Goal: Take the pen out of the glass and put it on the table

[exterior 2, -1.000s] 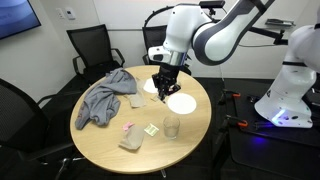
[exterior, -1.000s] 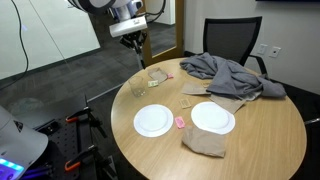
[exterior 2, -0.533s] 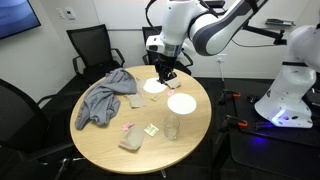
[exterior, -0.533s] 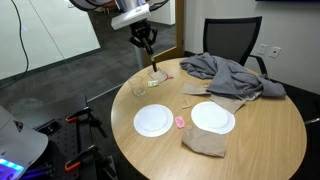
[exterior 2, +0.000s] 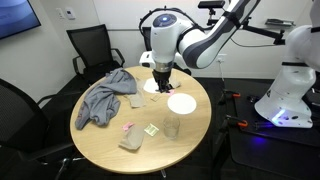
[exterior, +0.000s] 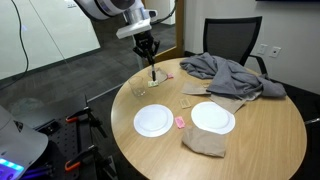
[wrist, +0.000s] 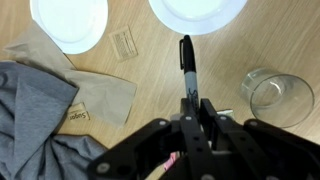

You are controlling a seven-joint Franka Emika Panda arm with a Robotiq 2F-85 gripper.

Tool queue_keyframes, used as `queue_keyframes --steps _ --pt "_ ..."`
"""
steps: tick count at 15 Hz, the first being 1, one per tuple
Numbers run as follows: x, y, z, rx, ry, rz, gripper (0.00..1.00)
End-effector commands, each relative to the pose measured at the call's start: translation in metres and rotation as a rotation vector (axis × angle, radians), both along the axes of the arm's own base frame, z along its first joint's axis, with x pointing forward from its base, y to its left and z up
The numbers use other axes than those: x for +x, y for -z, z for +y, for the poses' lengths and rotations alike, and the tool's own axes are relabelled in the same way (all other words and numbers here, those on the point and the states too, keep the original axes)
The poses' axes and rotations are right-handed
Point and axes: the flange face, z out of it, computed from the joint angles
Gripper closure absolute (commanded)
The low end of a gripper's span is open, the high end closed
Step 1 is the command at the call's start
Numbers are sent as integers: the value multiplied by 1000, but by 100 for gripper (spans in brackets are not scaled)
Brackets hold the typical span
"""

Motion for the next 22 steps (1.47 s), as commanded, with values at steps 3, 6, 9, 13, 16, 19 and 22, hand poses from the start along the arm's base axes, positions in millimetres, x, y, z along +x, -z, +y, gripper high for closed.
queue_keyframes --steps 3,6,9,13,16,19,22 --pt "22 31 3 6 76 16 97" --pt "25 51 3 15 97 19 97" --pt "27 73 4 17 112 12 97" --pt "35 99 4 19 154 -16 97" --pt "45 114 2 7 196 -57 97" --pt "56 127 0 -3 265 -85 97" --pt "64 138 -1 -19 326 -91 62"
